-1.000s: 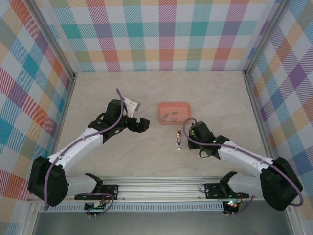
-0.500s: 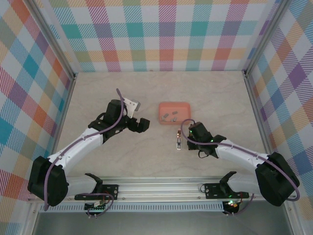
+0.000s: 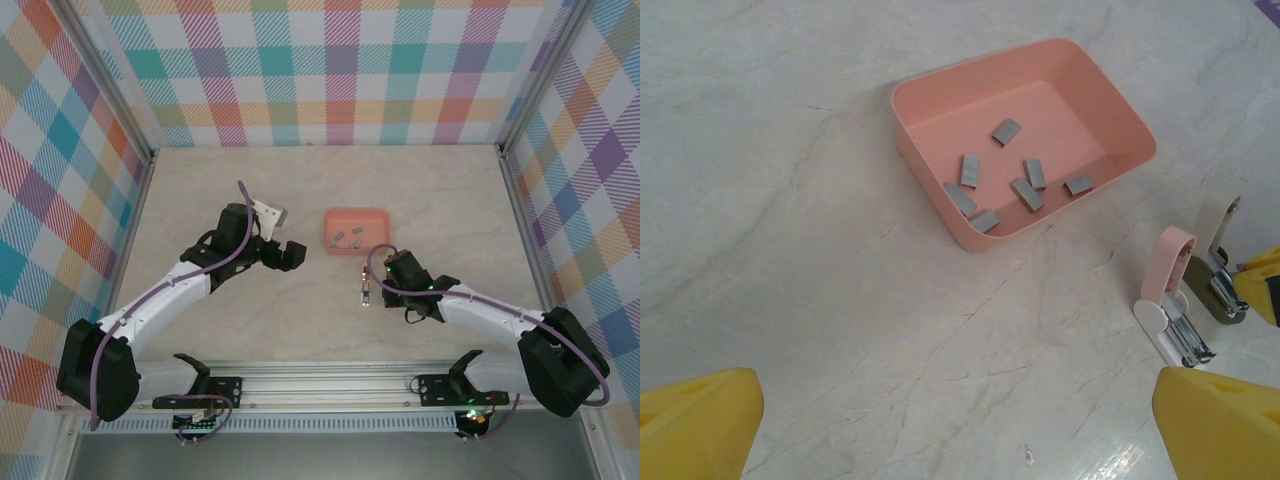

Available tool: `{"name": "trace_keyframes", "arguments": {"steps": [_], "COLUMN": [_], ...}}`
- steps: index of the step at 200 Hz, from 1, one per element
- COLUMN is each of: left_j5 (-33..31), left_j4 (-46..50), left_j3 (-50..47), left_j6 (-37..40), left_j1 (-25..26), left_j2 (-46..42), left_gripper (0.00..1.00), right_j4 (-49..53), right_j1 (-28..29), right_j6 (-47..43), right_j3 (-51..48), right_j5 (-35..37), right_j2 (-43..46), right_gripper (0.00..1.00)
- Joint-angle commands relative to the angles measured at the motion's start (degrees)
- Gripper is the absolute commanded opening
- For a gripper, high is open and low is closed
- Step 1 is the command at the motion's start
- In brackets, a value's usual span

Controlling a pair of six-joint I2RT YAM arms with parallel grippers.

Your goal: Load the staples into the stapler

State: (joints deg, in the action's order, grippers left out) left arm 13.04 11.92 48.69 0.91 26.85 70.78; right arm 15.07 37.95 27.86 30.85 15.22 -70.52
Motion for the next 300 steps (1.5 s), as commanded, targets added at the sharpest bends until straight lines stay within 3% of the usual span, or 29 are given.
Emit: {"name": "trace_keyframes", "arguments": {"steps": [1,161,300], "left_j5": [1.1,1.2,1.1], "left_j4": [-0.7,-0.6,-0.4], "left_j3": [2.1,2.2,2.3], "left_j6": [-0.4,-0.4,-0.4], "left_j1": [0.2,0.2,0.3], "left_j2": [0.5,0.6,0.5], "left_gripper": [1.00,1.00,1.00], "right_j4": [0.0,0.9,0.4], "right_j1": [0.5,1.2,1.2], "right_j6": [0.0,-0.6,0.0], "right_j3": [0.7,1.5,2.0], "right_j5": [0.7,1.2,0.6], "right_j2": [-0.6,2.8,-1.6], "right_gripper": [0.16,0.15,0.15]}}
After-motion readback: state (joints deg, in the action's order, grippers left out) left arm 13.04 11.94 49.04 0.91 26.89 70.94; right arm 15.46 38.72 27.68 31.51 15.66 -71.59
